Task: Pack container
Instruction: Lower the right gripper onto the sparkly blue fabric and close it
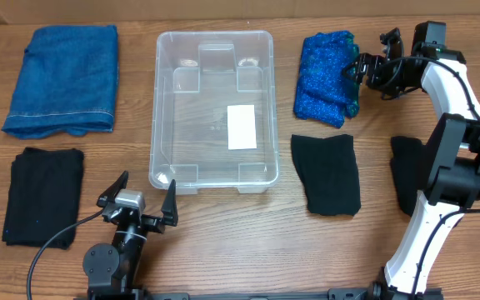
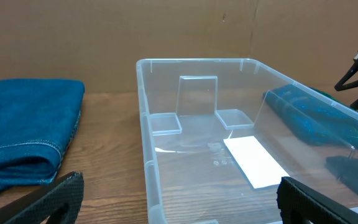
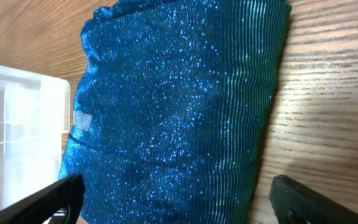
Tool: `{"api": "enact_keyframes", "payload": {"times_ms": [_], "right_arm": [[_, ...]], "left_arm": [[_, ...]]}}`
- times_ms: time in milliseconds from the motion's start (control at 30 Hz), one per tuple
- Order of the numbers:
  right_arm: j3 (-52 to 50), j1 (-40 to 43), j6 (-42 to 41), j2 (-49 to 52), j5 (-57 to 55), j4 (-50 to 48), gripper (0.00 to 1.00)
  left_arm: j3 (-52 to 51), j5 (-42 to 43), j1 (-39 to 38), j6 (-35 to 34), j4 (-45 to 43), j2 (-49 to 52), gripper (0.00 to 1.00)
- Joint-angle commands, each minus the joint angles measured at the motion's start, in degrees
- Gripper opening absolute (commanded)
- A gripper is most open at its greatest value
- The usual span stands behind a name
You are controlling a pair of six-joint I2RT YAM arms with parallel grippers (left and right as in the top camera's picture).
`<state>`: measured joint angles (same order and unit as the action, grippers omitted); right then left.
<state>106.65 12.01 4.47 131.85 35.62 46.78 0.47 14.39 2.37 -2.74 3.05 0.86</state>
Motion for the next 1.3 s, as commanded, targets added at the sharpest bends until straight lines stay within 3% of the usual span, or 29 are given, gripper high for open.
{"api": "enact_keyframes", "payload": {"times_ms": [0, 1267], "right_arm": [[0.4, 0.3, -0.2, 0.7, 0.5, 0.4, 1.0], [0.4, -0.8, -1.5, 1.0, 0.6, -0.5, 1.0]], "left_arm": [[-0.2, 0.1, 0.3, 1.1, -0.1, -0.6, 1.0], [-0.2, 0.1, 0.3, 1.1, -0.1, -0.6, 1.0]]}}
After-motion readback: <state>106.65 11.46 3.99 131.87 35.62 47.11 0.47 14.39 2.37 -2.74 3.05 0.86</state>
